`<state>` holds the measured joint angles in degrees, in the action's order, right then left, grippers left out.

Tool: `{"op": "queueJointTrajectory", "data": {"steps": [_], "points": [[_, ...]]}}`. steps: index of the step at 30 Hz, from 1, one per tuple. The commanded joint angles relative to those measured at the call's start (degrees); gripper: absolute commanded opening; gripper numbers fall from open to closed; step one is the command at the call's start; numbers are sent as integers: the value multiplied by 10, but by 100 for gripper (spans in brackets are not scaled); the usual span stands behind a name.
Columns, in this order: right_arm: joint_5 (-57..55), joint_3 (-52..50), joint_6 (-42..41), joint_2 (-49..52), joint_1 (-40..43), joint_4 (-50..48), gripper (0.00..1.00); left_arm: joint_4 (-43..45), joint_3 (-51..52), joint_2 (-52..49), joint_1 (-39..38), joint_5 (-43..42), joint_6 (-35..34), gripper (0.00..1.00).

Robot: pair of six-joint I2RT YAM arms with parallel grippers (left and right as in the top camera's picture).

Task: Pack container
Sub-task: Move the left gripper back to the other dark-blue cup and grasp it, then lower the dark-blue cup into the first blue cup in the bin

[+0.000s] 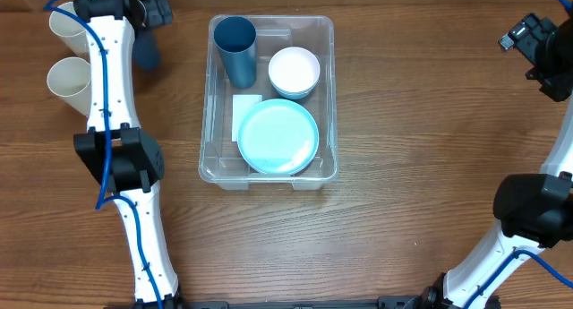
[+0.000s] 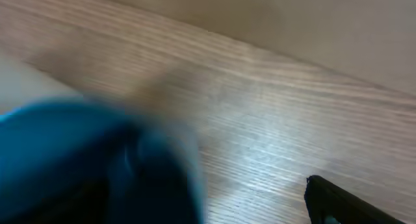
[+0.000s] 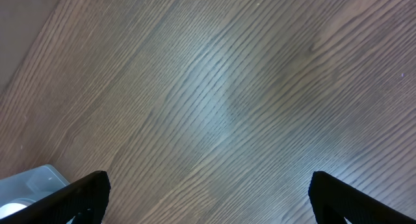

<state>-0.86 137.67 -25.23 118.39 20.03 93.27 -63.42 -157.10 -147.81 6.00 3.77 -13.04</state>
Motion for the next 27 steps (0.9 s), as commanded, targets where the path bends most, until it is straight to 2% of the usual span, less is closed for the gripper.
{"op": "queueJointTrajectory", "data": {"steps": [1,4,5,6,11,13,19,22,24,27], "points": [[-5,12,1,-7,-1,-1,100,0,-5,-7,-2,-10,11,62],[-5,12,1,-7,-1,-1,100,2,-5,-7,-4,-11,10,16],[-5,12,1,-7,-1,-1,100,2,-5,-6,-5,-26,10,6],[-5,12,1,-7,-1,-1,100,2,-5,-6,-6,-40,10,4],[-5,12,1,-7,-1,-1,100,-6,-7,13,-26,-52,10,4],[-5,12,1,-7,-1,-1,100,-17,-13,44,-33,-48,-10,4],[-5,12,1,-7,-1,-1,100,-92,-13,189,-35,-14,-24,4],[-5,12,1,-7,-1,-1,100,-125,-13,243,-39,-37,-21,4],[-5,12,1,-7,-1,-1,100,-140,-13,280,-63,-73,6,4],[-5,12,1,-7,-1,-1,100,-136,-13,307,-157,-90,105,4]]}}
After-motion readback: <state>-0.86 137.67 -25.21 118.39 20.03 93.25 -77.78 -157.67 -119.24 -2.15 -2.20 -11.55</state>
